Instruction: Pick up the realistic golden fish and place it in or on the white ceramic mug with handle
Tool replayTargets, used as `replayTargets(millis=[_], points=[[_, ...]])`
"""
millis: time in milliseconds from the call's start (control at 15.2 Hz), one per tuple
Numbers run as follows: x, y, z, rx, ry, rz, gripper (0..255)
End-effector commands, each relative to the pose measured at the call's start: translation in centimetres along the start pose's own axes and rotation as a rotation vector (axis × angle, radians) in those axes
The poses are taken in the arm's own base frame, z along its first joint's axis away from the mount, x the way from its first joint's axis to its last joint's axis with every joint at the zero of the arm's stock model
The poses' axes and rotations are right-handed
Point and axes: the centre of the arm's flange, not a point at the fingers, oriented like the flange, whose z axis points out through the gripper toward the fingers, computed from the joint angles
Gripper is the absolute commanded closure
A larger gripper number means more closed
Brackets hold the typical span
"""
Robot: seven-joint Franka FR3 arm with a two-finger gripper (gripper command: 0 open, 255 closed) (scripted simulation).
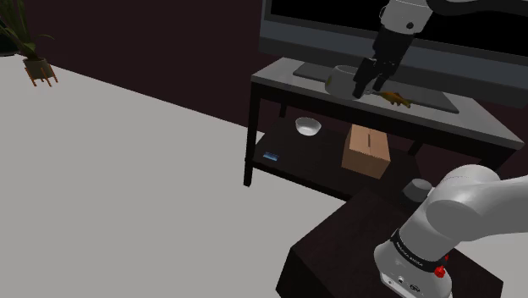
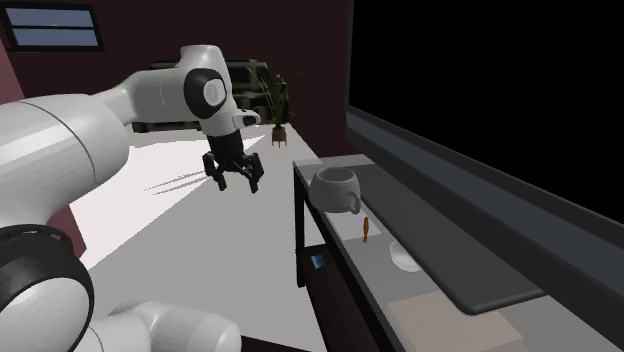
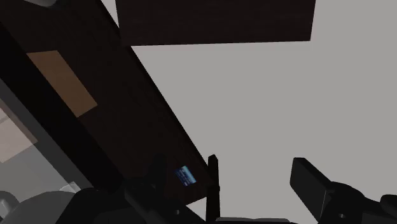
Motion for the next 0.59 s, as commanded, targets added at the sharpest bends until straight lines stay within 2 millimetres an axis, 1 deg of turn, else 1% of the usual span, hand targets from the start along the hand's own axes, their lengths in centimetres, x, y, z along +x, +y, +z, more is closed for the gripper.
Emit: replayTargets(millis=[0,528], points=[[0.0,0.0,0.0,0.000,0.000,0.000,0],[0.7,9.8,2.9,-0.023,-0.036,-0.009,0]])
